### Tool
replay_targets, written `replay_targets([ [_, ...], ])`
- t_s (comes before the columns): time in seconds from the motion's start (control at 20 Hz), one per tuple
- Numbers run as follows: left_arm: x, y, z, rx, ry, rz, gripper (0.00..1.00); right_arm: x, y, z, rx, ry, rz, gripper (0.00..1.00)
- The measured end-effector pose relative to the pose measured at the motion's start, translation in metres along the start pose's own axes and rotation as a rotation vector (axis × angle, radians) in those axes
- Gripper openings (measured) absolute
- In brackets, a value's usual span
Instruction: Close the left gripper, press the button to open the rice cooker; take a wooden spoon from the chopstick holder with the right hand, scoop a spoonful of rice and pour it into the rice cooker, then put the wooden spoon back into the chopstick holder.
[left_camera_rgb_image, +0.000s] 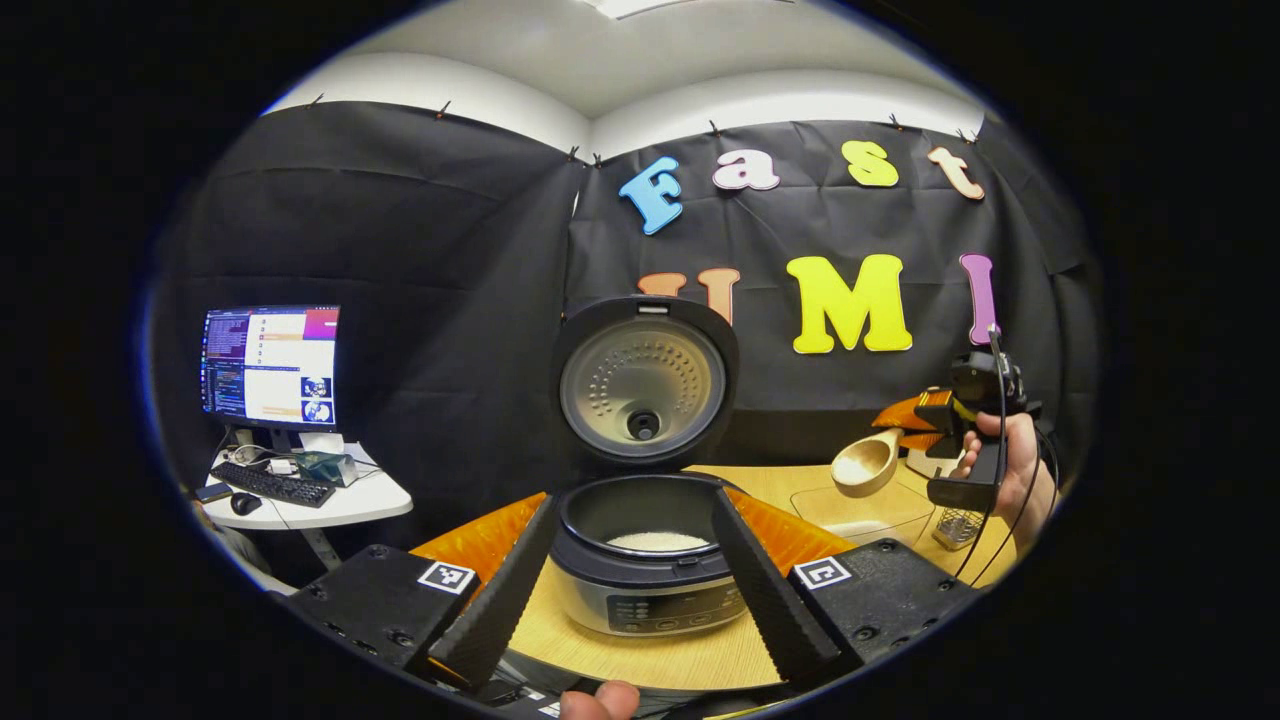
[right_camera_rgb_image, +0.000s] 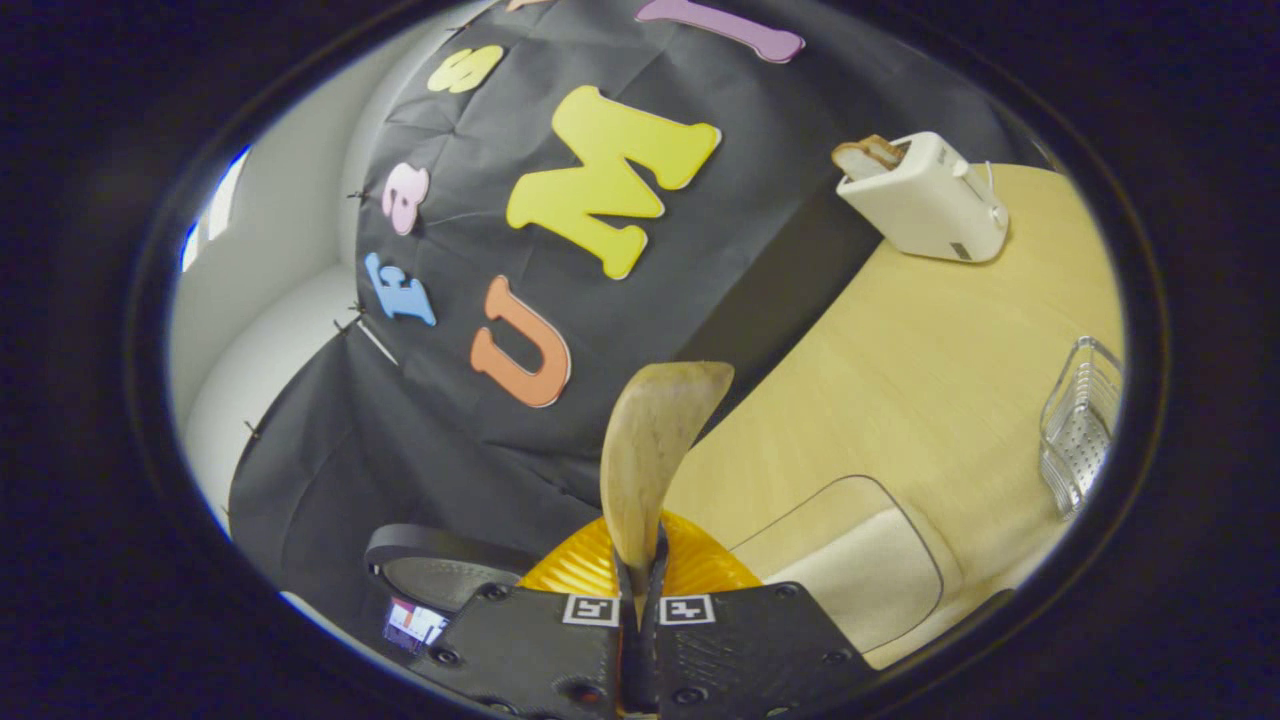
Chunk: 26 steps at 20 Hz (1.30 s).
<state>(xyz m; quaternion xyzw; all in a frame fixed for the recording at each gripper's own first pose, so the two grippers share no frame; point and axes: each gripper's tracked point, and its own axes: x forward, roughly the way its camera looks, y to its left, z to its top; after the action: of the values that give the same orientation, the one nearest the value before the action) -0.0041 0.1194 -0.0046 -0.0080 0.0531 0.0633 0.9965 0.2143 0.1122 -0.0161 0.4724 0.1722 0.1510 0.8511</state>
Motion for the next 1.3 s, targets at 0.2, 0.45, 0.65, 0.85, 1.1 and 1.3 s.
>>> replay_targets([
  [0.2,0.000,0.004,0.000,-0.015,0.005,-0.021,0.99,0.007,0.053,-0.023,-0.032,0.048,0.072,0.00],
  [0.45,-0.002,0.021,-0.002,-0.028,0.009,0.001,1.00,0.023,0.111,-0.066,-0.094,0.121,0.124,0.00],
  [0.65,0.001,0.036,-0.011,-0.021,0.030,0.019,0.99,0.041,0.132,-0.101,-0.194,0.163,0.119,0.00],
  [0.85,0.003,0.034,-0.012,-0.005,0.030,0.004,1.00,0.048,0.145,-0.121,-0.343,0.168,0.115,0.00],
  [1.1,0.004,0.033,-0.014,0.002,0.038,-0.001,1.00,0.051,0.156,-0.137,-0.505,0.162,0.111,0.00],
  [1.3,0.002,0.032,-0.014,0.004,0.036,-0.010,0.99,0.054,0.160,-0.143,-0.608,0.145,0.104,0.00],
])
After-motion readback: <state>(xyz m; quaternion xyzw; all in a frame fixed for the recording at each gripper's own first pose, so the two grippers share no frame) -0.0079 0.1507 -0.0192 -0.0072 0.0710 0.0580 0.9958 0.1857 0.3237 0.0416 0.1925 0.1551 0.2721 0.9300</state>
